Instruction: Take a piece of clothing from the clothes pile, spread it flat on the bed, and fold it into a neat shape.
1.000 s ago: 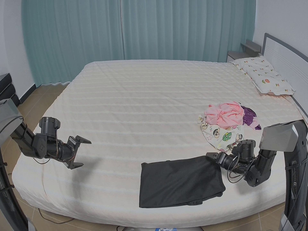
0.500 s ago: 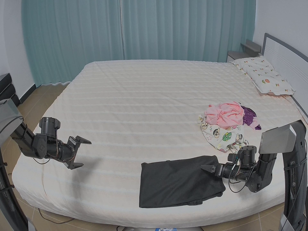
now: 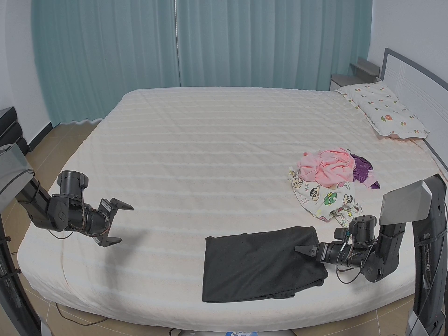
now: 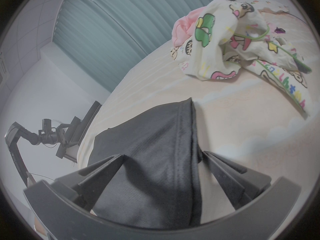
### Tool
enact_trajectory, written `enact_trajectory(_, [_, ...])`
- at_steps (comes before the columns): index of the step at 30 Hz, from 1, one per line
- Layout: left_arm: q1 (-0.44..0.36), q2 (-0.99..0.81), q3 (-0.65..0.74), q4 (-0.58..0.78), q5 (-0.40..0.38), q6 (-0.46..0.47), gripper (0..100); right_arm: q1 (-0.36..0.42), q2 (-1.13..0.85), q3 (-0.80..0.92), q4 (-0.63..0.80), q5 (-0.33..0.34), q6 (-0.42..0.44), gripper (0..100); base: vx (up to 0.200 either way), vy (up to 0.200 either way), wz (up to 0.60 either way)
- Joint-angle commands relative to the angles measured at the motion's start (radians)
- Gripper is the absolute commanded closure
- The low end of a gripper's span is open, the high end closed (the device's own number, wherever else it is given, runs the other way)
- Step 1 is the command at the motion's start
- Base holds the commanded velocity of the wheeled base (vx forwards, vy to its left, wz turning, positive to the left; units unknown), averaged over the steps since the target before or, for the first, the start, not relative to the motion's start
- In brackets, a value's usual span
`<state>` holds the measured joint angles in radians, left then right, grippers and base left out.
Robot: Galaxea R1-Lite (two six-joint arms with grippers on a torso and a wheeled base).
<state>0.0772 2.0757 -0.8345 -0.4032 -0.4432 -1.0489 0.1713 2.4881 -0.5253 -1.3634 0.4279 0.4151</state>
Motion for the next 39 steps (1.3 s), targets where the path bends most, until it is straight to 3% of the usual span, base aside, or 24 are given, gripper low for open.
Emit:
enact_trajectory(1, [0.001, 0.001, 0.000, 0.000, 0.000, 0.000, 0, 0.025, 0.005, -0.016, 0.012, 0.008, 0.001, 0, 0.000, 0.000, 0.00])
enact_trajectory(7, [0.001, 0.001, -0.002, 0.000, 0.000, -0.002, 0, 0.093, 0.045, -0.048, 0.004, 0.023, 0.001, 0, 0.000, 0.000, 0.00])
enact_trajectory(8, [0.001, 0.001, -0.002, 0.000, 0.000, 0.000, 0, 0.099, 0.045, -0.048, 0.009, 0.022, 0.001, 100, 0.000, 0.000, 0.00])
enact_trajectory(22, [0.001, 0.001, -0.002, 0.000, -0.002, 0.004, 0, 0.094, 0.037, -0.009, -0.056, 0.023, 0.017, 100, 0.000, 0.000, 0.00])
enact_trajectory(31, [0.001, 0.001, -0.002, 0.000, -0.002, 0.004, 0, 0.083, 0.032, 0.031, -0.118, 0.022, 0.025, 100, -0.200, 0.000, 0.00])
enact_trajectory(39, [0.001, 0.003, -0.002, 0.000, -0.002, 0.006, 0, 0.074, 0.015, 0.022, -0.121, 0.014, 0.027, 100, 0.000, 0.000, 0.00])
